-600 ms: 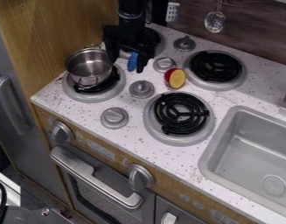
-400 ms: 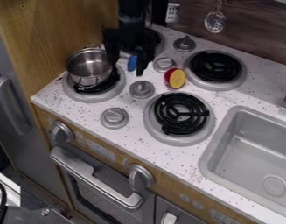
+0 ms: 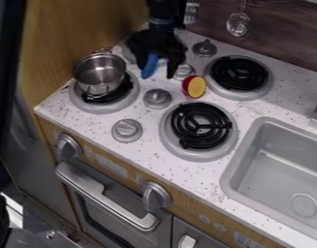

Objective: Move the blue object on the top of the bottom right burner

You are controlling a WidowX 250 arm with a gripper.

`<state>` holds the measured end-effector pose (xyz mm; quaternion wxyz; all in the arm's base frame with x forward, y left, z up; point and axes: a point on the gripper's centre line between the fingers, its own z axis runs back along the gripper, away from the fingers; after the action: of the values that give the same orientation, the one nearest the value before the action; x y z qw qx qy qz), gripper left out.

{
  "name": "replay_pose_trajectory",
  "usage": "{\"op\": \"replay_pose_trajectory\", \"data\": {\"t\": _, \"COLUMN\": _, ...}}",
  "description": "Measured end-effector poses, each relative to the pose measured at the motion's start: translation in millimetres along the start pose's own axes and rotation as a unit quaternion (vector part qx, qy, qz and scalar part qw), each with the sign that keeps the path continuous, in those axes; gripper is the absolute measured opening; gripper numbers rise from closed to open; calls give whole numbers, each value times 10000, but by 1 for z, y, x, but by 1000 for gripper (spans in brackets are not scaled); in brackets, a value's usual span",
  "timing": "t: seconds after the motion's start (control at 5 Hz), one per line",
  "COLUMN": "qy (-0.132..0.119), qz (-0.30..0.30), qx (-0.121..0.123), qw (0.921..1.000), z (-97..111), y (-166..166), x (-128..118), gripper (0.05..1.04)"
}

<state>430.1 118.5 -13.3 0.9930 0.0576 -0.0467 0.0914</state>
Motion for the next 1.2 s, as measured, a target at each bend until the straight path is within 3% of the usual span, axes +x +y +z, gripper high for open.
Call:
{"op": "replay_pose_trajectory", "data": {"t": 0.2, "qy": -84, "qz": 169, "qx": -65, "qw": 9998, "z": -11, "y": 2, "x": 26, "gripper": 998}}
{"op": "replay_pose_trajectory", "data": {"t": 0.6, "qy": -125, "qz": 331, "qx": 156, "qw": 9993, "z": -27, "y": 17, "x": 58, "gripper": 998}}
{"op": "replay_pose_trajectory", "data": {"t": 0.8, "qy": -237, "qz": 454, "qx": 217, "qw": 9985, "z": -21, "y": 29, "x": 64, "gripper": 998}}
{"op": "replay_pose_trajectory", "data": {"t": 1.2, "qy": 18, "qz": 541, "qx": 277, "qw": 9982, "z": -42, "y": 33, "x": 47, "gripper": 998}}
